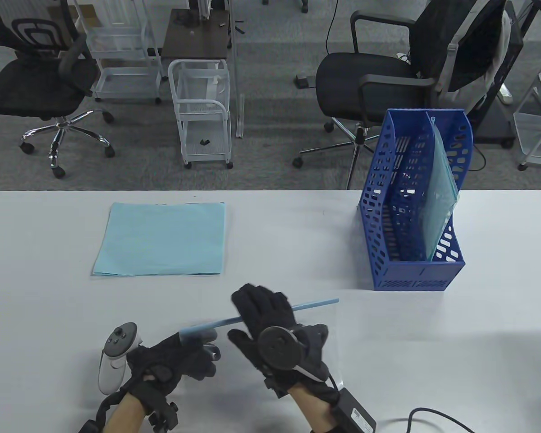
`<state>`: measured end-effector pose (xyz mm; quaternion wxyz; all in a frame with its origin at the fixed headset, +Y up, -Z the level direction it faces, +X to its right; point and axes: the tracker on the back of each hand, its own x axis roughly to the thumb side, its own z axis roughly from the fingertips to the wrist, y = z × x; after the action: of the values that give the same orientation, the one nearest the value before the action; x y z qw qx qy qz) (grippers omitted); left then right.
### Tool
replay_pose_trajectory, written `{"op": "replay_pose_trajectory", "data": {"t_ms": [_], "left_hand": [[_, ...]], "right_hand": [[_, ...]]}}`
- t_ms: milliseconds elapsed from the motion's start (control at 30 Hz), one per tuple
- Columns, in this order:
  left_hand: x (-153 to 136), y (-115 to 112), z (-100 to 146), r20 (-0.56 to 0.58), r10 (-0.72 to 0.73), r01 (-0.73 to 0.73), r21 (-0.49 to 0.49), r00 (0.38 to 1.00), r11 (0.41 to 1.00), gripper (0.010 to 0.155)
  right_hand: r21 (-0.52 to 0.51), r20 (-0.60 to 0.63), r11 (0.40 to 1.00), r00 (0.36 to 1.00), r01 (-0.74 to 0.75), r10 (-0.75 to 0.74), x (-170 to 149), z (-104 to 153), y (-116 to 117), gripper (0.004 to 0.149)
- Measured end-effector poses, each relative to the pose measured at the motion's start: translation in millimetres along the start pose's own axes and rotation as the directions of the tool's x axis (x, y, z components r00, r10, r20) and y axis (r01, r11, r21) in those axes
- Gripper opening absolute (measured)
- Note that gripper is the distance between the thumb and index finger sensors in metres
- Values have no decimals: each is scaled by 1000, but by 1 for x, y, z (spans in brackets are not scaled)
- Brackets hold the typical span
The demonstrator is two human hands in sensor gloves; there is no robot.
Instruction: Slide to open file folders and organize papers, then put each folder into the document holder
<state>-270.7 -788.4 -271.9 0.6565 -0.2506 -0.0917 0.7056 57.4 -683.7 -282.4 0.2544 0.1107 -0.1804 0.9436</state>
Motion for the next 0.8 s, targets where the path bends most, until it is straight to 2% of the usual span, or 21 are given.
{"op": "replay_pose_trajectory", "data": {"t_ms": [33, 133, 200, 233, 267, 333, 400, 433, 467, 533, 567, 667, 733, 767, 800], "left_hand": [[2, 5, 1, 5, 18, -17, -10, 1000, 1000, 48], [5, 14, 4, 37, 21, -21, -8, 999, 1000, 47], [5, 16, 4, 42, 63, -61, -41, 997, 997, 47], [5, 16, 4, 45, 74, -71, -60, 996, 996, 47], [4, 16, 3, 49, 80, -76, -81, 996, 994, 47], [4, 15, 2, 48, 77, -73, -92, 996, 993, 47], [3, 17, 3, 27, 72, -69, -92, 997, 993, 48], [3, 19, 5, 12, 68, -67, -85, 998, 994, 49], [4, 22, 8, 9, 54, -54, -41, 998, 998, 55], [9, 34, 17, 4, -55, 54, 129, 999, 990, 70], [12, 38, 20, 5, -95, 93, 180, 995, 979, 75], [26, 45, 34, -42, -312, 306, 355, 949, 883, 80], [41, 29, 34, -71, -551, 530, 396, 832, 750, 78], [43, 22, 33, -75, -603, 581, 387, 794, 716, 76], [47, 8, 29, -81, -684, 659, 367, 725, 656, 74]], "right_hand": [[-33, -97, 999, 995, 14, -17, -23, 0, -11, 86], [-112, -251, 981, 950, 159, -183, -70, 7, -31, 93], [-7, -318, 940, 891, 341, -325, -95, 9, -30, 96], [41, -369, 888, 833, 458, -413, -103, 11, -26, 95], [55, -402, 818, 763, 573, -507, -109, 12, -20, 90], [54, -446, 697, 642, 715, -624, -116, 11, -10, 70], [52, -476, 637, 579, 770, -662, -118, 12, -4, 44], [37, -479, 623, 561, 781, -675, -118, 13, -2, 42], [22, -484, 630, 560, 776, -672, -118, 13, 0, 41], [20, -474, 679, 605, 734, -640, -117, 13, 2, 40], [29, -471, 690, 619, 723, -629, -116, 13, 2, 40], [69, -458, 734, 675, 676, -579, -109, 12, 8, 40], [110, -451, 749, 705, 653, -548, -97, 14, 20, 40], [131, -442, 758, 722, 639, -532, -91, 15, 25, 40], [151, -433, 769, 741, 622, -514, -82, 15, 31, 40]]}}
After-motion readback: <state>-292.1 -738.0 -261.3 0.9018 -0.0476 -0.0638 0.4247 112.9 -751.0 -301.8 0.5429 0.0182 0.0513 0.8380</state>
